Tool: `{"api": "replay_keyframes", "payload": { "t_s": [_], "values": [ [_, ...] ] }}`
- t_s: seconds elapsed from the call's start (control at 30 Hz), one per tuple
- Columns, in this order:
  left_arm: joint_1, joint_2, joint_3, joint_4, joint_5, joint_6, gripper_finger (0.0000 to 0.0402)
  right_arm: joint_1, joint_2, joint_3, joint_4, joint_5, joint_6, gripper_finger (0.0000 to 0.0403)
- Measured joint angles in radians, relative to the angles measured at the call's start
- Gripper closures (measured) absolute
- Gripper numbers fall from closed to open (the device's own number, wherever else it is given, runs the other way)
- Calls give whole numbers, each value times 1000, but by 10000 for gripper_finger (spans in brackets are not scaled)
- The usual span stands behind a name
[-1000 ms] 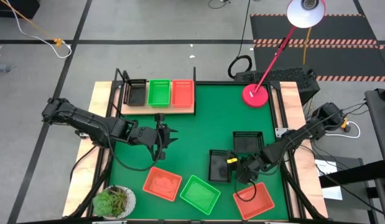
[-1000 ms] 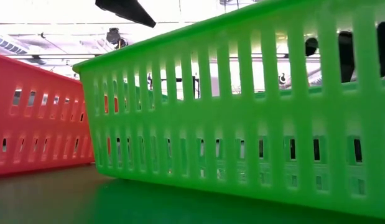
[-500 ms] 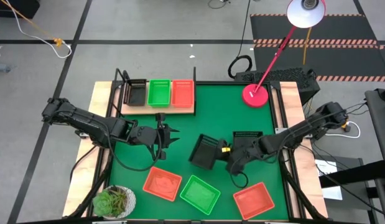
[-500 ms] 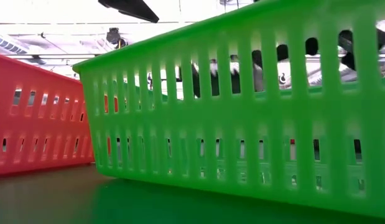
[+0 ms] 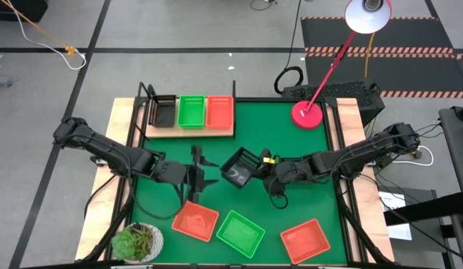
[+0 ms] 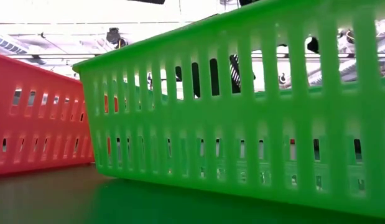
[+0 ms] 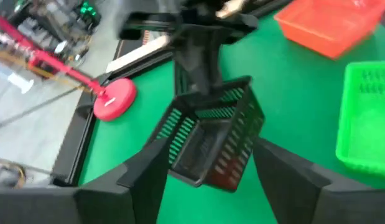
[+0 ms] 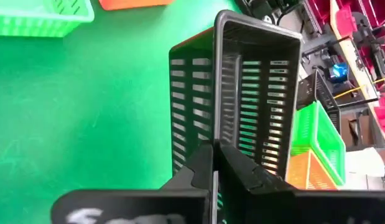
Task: Stack baskets on shelf by color
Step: Stack the black bin on top of the black bin on the shelf
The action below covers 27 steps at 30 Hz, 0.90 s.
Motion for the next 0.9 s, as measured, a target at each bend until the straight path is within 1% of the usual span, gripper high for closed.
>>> {"api": "replay_keyframes", "payload": {
  "t_s": [0.07,0.13,0.17,0.27,0.4,0.47,0.53,0.6,0.77,0.87,0.9],
  "values": [
    [-15,25,0,44,0,47,154,-1,0,0,-5,-9,17,400],
    [-22,47,0,70,-2,96,153,-2,-1,0,-23,-33,34,400],
    [-25,58,1,74,-5,113,155,-2,0,0,-22,-49,37,400],
    [-17,103,38,88,-7,142,170,-2,0,0,-15,-53,36,400],
    [-17,177,117,17,-8,141,199,-2,0,0,-15,-53,38,401],
    [-17,217,161,-51,-9,133,212,-2,0,0,-11,-53,38,401],
    [-16,259,209,-71,-8,127,223,-2,1,0,-12,-53,39,401],
    [-16,295,244,-126,-9,127,232,-2,0,0,-12,-53,39,400],
    [8,373,322,-217,-10,109,244,1,0,0,-11,-53,41,400],
    [31,392,328,-273,-11,100,245,3,0,0,-12,-53,45,400],
    [38,399,328,-267,-11,102,245,3,0,0,-15,-52,46,400]
  ]
}}
